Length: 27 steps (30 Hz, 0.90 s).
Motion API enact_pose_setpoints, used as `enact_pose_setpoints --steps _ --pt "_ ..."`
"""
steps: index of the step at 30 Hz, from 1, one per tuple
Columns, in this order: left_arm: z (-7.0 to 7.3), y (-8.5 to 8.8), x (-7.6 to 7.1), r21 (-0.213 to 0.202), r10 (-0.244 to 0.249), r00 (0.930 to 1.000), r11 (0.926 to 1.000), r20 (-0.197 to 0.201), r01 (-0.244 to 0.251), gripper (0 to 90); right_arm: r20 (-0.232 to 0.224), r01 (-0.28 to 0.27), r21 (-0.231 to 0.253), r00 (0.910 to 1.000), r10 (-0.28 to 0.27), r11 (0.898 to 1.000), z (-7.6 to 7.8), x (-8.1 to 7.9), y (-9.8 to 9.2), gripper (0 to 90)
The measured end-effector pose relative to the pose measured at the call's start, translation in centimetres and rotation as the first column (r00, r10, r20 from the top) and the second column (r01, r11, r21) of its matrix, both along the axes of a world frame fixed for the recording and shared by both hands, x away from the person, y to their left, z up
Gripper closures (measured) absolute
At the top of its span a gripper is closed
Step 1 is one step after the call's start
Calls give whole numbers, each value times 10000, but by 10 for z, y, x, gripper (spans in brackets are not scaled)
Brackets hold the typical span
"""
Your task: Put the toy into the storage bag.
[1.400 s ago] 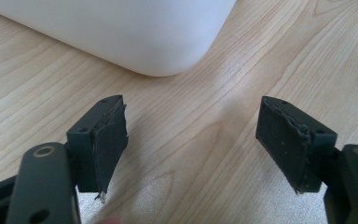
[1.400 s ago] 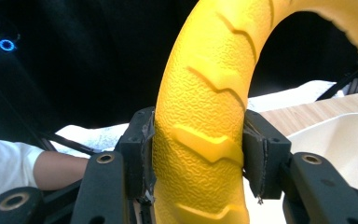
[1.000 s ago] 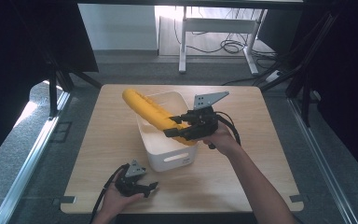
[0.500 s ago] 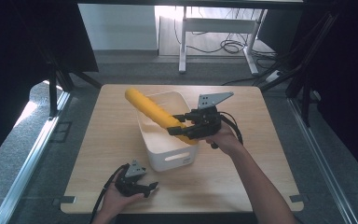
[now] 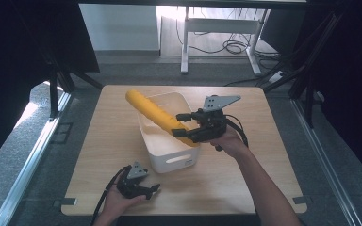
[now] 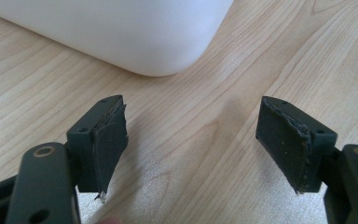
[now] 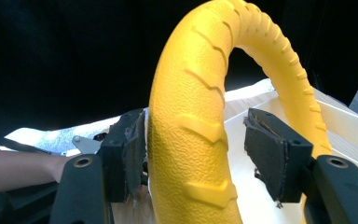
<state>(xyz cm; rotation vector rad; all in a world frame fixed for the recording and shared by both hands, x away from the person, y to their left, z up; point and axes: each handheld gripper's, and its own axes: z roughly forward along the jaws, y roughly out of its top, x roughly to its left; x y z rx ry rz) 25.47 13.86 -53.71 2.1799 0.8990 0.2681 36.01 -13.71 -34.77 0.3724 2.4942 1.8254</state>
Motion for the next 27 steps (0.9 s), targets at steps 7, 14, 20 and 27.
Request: enact_pose_setpoints --steps 7,14,20,27 --pt "0 0 0 -5 18 10000 10000 7 -18 246 47 116 311 9999 -118 9994 5 -4 -9 355" --pt "0 0 0 34 -18 10000 10000 7 18 246 248 255 660 9993 -272 9975 5 -10 -28 341" --pt "0 -1 0 53 -27 10000 10000 13 27 246 158 712 686 9973 -724 9951 -4 -13 -47 341" --pt "0 -1 0 57 3 10000 10000 9 -3 246 1 1239 634 9923 -1242 9903 -16 -14 -68 343"
